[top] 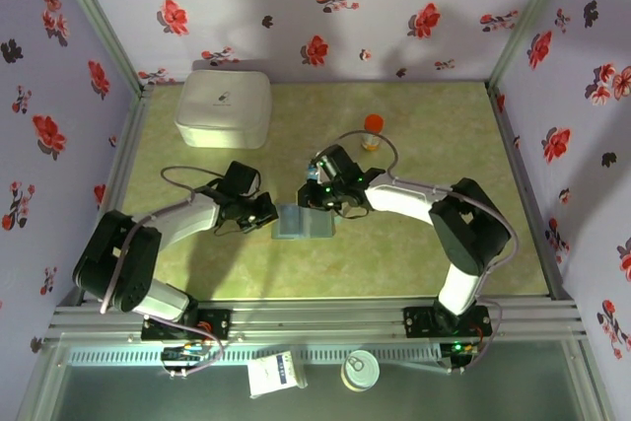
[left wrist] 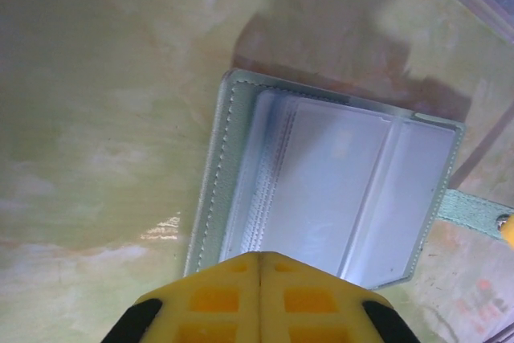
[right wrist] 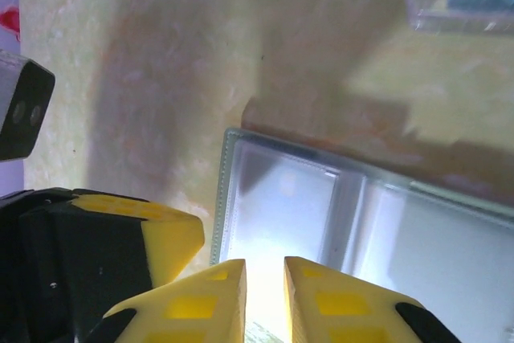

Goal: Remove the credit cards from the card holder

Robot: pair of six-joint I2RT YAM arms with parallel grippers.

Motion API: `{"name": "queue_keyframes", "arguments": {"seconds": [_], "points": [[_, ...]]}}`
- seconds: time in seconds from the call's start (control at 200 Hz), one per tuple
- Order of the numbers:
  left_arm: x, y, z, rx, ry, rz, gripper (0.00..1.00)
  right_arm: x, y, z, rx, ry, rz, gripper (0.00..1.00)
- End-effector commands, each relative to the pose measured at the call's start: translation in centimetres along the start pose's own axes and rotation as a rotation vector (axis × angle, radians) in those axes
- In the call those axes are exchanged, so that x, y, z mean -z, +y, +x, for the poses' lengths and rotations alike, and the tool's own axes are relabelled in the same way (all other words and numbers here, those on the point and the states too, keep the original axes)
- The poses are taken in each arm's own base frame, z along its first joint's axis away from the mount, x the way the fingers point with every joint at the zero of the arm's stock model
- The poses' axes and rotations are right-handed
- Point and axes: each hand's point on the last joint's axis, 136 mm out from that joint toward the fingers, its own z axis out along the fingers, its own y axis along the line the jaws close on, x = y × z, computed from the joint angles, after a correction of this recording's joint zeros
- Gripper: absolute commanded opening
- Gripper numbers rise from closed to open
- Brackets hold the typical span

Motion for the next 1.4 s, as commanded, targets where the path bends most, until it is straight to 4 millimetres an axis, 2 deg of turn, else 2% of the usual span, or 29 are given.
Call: {"name": "queue_keyframes", "arguments": {"seconds": [0.0, 0.1, 0.325, 0.575, 0.855, 1.16, 1.395], "points": [[-0.7, 1.2, 0.6, 0.003, 0.031, -0.027, 0.05, -1.0, 0.6, 0.8, -0.072, 0.028, -0.039, 0.25], [-1.2, 1.6, 0.7, 0.004, 0.043, -0.039, 0.04, -1.7, 1.0, 0.9, -0.092, 0.036, -0.065, 0.27], [-1.7, 2.4, 1.2, 0.009, 0.062, -0.063, 0.04, -2.6, 0.5, 1.5, -0.116, 0.062, -0.047, 0.28], [-1.6, 2.4, 1.3, 0.014, 0.061, -0.061, 0.04, -3.7, 0.3, 2.6, -0.125, 0.099, -0.026, 0.28], [-1.5, 2.5, 1.4, 0.012, 0.064, -0.064, 0.04, -3.9, 0.4, 3.2, -0.12, 0.118, -0.009, 0.27], [-1.5, 2.5, 1.4, 0.007, 0.066, -0.067, 0.04, -4.1, -0.5, 3.5, -0.126, 0.127, 0.03, 0.27], [-1.5, 2.8, 1.6, 0.007, 0.072, -0.077, 0.04, -3.4, -1.3, 3.5, -0.112, 0.114, 0.081, 0.27]]}}
